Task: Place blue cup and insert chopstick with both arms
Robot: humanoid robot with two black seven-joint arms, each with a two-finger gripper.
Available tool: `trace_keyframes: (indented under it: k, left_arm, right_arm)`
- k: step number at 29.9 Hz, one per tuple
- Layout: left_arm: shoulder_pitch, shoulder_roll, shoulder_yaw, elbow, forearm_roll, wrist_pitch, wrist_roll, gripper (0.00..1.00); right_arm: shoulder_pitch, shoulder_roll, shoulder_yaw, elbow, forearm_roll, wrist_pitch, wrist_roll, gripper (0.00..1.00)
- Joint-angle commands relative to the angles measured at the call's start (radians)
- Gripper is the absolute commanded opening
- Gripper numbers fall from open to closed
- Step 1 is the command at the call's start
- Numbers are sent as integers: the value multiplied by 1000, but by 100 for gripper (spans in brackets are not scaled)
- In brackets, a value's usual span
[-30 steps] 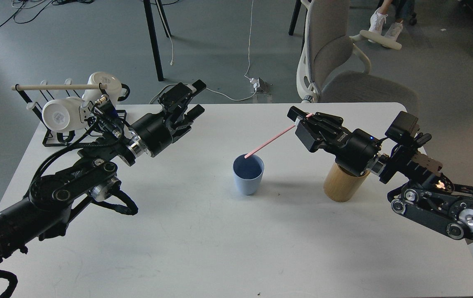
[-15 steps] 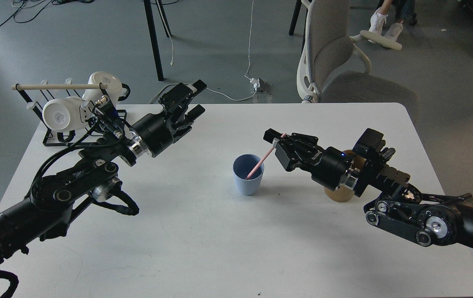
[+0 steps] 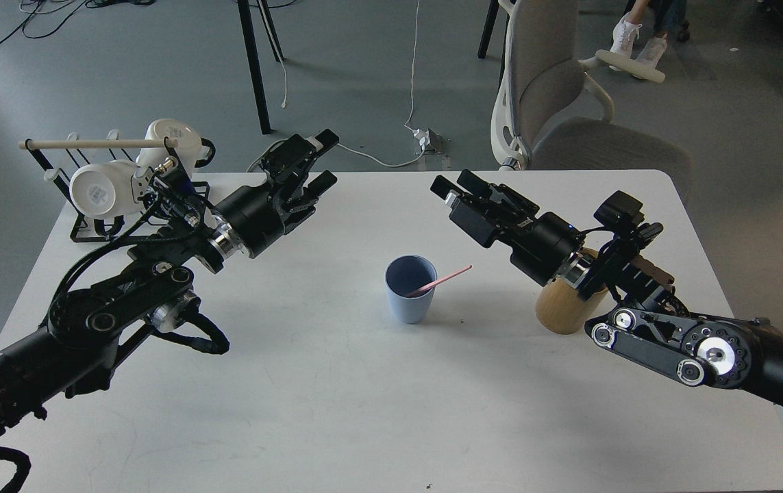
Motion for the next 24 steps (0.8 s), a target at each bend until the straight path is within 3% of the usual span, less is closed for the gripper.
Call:
trace_keyframes:
  k: [1, 5, 11, 13, 18, 24]
  left_arm:
    - [-1, 1, -37, -3, -46, -8, 0, 92]
    - [-1, 6, -98, -3, -115, -49, 0, 92]
    - [1, 41, -263, 0, -270, -296, 0, 92]
    - [1, 62, -274, 14, -347, -341, 0, 92]
    - [-4, 96, -275, 54, -415, -341, 0, 93]
    - [-4, 108, -275, 59, -416, -341, 0, 94]
  right_arm:
    - [14, -12, 71, 36, 208, 0, 0, 76]
    - [11, -48, 135, 96, 479, 0, 0, 81]
    - [-15, -99, 218, 125, 809, 0, 0, 94]
    - [-21, -99, 241, 122, 917, 129, 0, 94]
    - [-47, -127, 281, 119, 1052, 510, 0, 99]
    - [-65, -98, 386, 110, 1063, 515, 0, 99]
